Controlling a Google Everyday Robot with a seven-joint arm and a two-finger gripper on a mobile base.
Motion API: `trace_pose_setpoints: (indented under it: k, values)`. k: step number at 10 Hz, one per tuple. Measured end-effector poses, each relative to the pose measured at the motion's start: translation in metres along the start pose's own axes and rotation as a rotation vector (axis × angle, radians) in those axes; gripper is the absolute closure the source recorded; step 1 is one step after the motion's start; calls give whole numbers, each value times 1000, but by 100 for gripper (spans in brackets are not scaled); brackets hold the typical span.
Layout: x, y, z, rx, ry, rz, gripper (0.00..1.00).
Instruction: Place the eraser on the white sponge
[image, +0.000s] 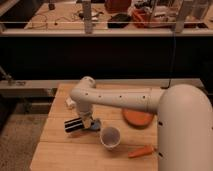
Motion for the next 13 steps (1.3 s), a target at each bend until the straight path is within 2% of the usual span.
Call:
trace_pose_setpoints:
  k: [1,4,5,7,10,12,13]
  values:
    - [2,-1,0,-1,0,1,95]
    - [5,0,0,-3,2,1,94]
    - [6,-1,0,-3,2,4,87]
    - [9,-2,0,-4,4,3,64]
    - [10,-2,-1,-7,7,3,42]
    - [12,-3,-1,-8,7,2,48]
    - [13,-3,-1,-8,9,2,57]
